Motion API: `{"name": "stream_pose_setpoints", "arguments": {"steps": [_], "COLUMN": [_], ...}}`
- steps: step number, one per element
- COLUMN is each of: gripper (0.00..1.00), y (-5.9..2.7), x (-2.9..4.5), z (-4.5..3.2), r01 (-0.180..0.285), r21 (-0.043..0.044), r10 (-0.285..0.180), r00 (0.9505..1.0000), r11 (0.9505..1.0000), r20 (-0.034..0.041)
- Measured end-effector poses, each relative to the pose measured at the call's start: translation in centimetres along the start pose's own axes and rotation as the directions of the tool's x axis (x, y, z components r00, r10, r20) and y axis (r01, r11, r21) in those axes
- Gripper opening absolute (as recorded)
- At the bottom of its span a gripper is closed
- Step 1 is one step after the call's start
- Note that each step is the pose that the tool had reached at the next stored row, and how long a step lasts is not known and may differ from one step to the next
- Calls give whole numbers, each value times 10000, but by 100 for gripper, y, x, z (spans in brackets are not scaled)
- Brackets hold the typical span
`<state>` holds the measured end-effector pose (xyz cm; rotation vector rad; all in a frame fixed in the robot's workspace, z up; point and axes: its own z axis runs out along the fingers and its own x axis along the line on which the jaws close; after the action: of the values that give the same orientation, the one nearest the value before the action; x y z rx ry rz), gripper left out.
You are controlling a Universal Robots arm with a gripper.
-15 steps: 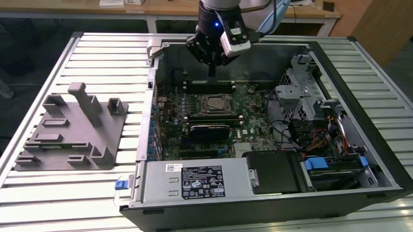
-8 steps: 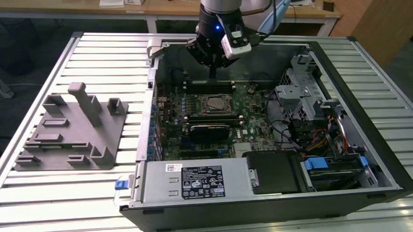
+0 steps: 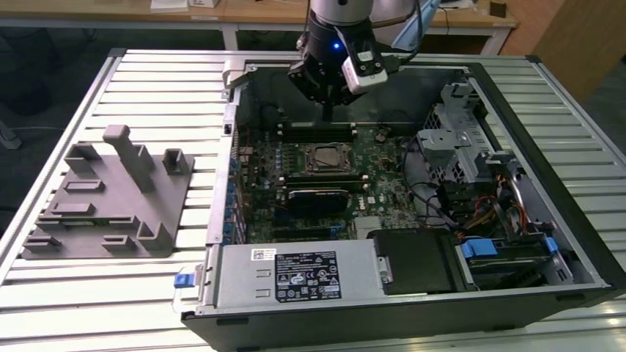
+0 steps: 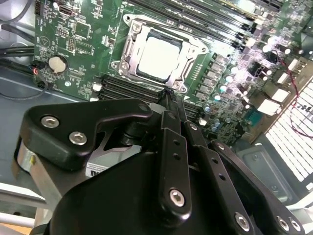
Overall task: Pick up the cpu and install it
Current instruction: 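Install the first cpu locking lever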
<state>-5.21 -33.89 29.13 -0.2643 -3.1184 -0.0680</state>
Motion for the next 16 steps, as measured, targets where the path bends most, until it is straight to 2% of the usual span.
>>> {"name": "stream_pose_setpoints", "arguments": {"steps": [16], "gripper": [11], "y": [3], "x": [-67], "z": [187], "r01": [100], "r21": [2], "r10": [-100], "r00": [10000], "r11": [10000], "r20": [-4]}}
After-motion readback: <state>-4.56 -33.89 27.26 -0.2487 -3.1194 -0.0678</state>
